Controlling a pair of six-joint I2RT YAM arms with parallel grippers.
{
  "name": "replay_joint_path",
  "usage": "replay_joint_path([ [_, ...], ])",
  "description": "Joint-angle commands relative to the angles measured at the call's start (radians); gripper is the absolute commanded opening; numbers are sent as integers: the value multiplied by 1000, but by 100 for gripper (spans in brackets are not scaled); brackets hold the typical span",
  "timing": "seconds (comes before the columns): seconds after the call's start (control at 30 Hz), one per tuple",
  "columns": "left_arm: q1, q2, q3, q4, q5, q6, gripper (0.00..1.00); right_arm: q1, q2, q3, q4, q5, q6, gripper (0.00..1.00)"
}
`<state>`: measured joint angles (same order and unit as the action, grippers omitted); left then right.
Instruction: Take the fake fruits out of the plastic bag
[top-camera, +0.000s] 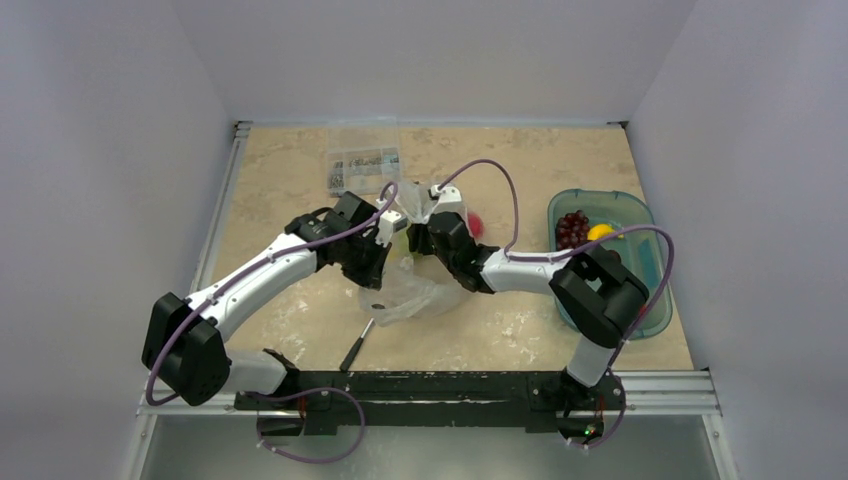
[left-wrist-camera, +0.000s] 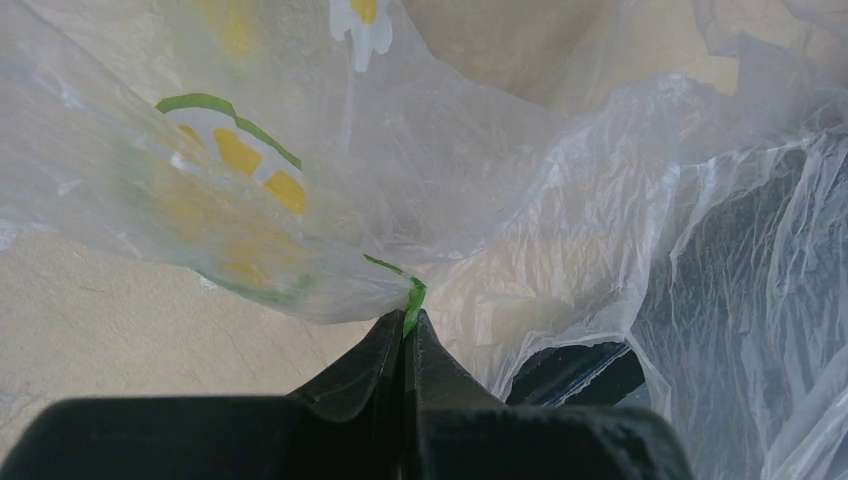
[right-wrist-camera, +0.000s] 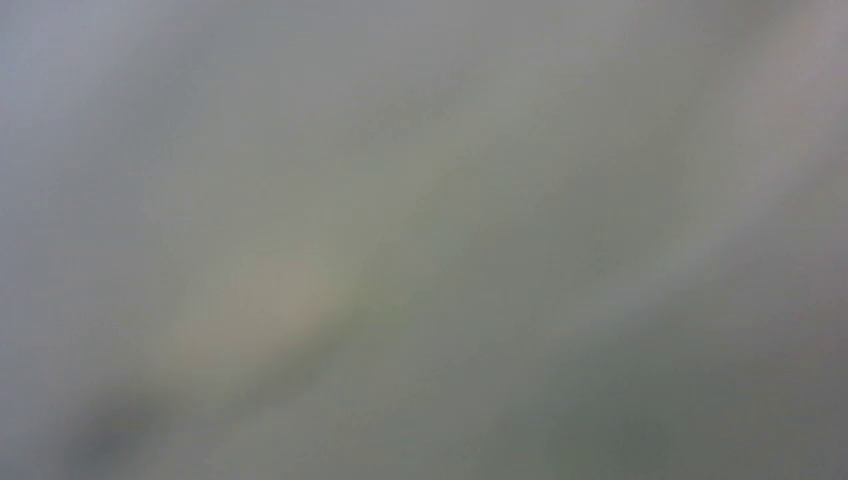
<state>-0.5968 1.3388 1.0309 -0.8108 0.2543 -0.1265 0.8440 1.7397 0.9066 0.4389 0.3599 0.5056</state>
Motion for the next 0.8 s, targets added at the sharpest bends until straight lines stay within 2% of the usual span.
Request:
replay_joint_path([
  [0.0, -3, 3, 37, 4, 10, 17, 0, 0, 26, 53, 42, 77, 9, 46],
  [0.27, -3, 8, 37, 4, 13, 16, 0, -6, 79, 76, 45, 52, -18, 51],
  [0.57, -4, 16, 38, 2, 23, 16, 0, -8, 172, 90, 71, -6, -15, 72],
  [0.77, -4, 19, 37, 1, 23, 16, 0, -12, 185, 111, 53, -6, -17, 73],
])
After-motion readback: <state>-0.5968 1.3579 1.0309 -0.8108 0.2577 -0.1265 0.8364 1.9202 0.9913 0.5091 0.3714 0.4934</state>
